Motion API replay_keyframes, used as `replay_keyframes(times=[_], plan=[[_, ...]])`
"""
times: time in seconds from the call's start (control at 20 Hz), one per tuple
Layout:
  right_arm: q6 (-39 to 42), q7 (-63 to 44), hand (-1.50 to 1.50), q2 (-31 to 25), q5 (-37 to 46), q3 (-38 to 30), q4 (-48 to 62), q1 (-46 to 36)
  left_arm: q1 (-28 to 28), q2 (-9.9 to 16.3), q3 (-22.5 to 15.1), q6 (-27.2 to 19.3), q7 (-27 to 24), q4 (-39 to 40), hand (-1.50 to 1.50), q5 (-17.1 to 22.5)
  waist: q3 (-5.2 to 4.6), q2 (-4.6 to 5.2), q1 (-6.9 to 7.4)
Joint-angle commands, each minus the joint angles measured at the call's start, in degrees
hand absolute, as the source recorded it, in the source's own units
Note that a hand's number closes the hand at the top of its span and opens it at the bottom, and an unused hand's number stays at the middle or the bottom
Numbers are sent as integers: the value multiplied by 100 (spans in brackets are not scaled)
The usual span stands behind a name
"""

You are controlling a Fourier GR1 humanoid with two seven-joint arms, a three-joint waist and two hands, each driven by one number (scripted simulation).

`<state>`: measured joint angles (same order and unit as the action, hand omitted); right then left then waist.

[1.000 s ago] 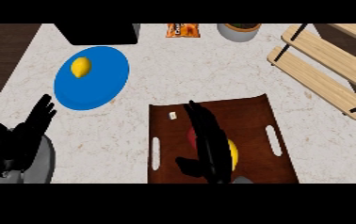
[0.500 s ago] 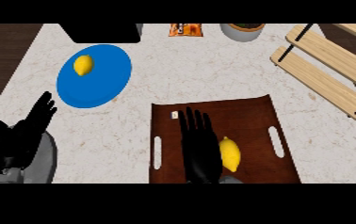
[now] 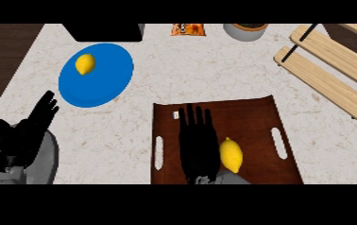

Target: Pick the tomato from the tray and place it in the tiered shelf

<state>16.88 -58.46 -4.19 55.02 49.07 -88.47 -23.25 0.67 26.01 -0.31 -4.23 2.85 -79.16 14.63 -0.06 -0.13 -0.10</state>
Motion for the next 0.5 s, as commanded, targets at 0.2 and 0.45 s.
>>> replay_keyframes(times=[0.2, 0.45], plan=[[618, -57, -150, 175, 331, -506, 357, 46, -203, -102, 119, 26, 353, -145, 0, -169, 6, 8, 12], [360, 635, -150, -57, 645, -841, 765, 172, 125, -125, 359, 288, 41, -122, 0, -226, 6, 13, 30]])
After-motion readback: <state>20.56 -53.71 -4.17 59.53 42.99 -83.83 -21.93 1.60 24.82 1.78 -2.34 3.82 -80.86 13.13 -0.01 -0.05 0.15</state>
